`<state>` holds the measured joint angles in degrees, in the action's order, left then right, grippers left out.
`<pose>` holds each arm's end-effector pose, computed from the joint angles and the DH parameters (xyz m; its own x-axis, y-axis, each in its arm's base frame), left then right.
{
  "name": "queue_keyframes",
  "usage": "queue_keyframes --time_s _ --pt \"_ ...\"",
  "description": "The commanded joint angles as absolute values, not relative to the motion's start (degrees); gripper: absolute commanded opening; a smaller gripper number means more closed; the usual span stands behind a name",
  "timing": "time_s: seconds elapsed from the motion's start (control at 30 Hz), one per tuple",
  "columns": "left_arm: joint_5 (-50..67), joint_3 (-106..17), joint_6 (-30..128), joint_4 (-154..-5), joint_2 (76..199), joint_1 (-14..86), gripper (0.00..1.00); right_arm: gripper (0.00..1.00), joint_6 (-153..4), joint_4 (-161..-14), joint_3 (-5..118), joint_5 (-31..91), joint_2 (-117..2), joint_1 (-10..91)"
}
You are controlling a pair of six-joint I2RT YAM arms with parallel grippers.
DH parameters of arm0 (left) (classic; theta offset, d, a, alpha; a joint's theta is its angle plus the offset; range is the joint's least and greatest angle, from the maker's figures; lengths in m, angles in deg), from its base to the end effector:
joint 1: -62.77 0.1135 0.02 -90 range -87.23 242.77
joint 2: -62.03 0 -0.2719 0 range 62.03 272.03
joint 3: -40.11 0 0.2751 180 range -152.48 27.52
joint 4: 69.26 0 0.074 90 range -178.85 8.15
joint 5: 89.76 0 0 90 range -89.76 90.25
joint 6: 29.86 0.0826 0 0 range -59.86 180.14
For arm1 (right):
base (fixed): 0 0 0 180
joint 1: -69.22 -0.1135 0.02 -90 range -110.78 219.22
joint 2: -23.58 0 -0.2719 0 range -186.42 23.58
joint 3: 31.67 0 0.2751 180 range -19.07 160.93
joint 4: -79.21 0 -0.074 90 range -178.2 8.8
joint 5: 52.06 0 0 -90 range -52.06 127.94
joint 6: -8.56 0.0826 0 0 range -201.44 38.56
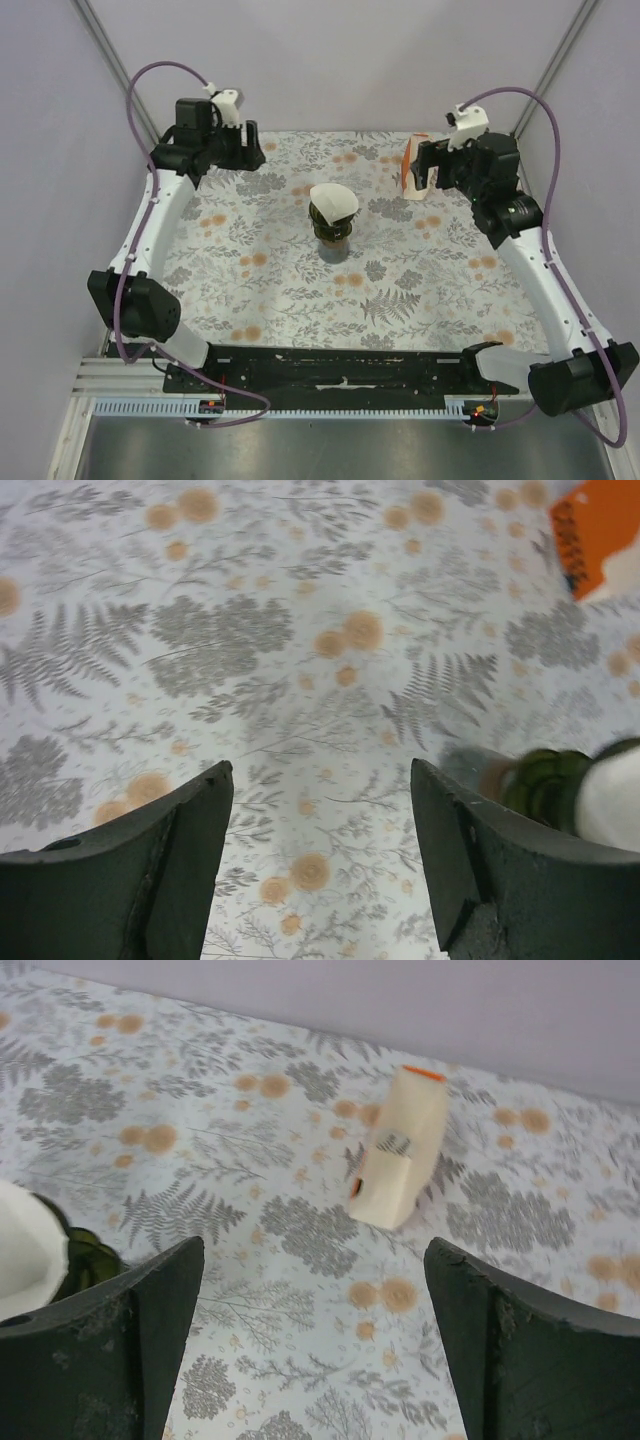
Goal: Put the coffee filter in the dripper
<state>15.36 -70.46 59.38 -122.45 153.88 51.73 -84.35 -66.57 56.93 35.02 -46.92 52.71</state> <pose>0.4042 -0.1008 0.3865 -0.5607 0.0963 -0.8224 0.3885 0.9077 -0.1586 0.3258 0.1010 0.4118 -0.2491 -0.1267 -0.9602 -0.3438 0.9384 -0.0346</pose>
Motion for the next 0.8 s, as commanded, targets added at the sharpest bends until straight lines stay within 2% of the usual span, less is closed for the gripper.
queue_keyframes --time_s 0.0,0.27,0.47,0.67,0.77 --pt "8.0 -61.5 54.4 -113.2 149.4 58.5 0.78 0.98 -73.2 -74.1 46.7 37.1 -41.5 60.4" --pt "3.1 -42.6 55.5 -102.7 145.3 64.7 0.79 0.98 -67.4 -83.1 30.9 37.6 -33.8 70.4" --pt "2.4 -30.2 55.3 -92.8 143.5 67.2 0.79 0.98 -67.8 -87.4 23.7 46.1 -33.2 71.2" --pt "0.4 -21.2 56.1 -84.0 144.0 67.2 0.79 0.98 -58.9 -90.3 18.9 57.3 -34.6 71.2" --pt "0.5 -18.8 56.3 -80.6 144.3 67.2 0.79 0.98 -58.5 -90.7 17.4 58.2 -35.5 71.2"
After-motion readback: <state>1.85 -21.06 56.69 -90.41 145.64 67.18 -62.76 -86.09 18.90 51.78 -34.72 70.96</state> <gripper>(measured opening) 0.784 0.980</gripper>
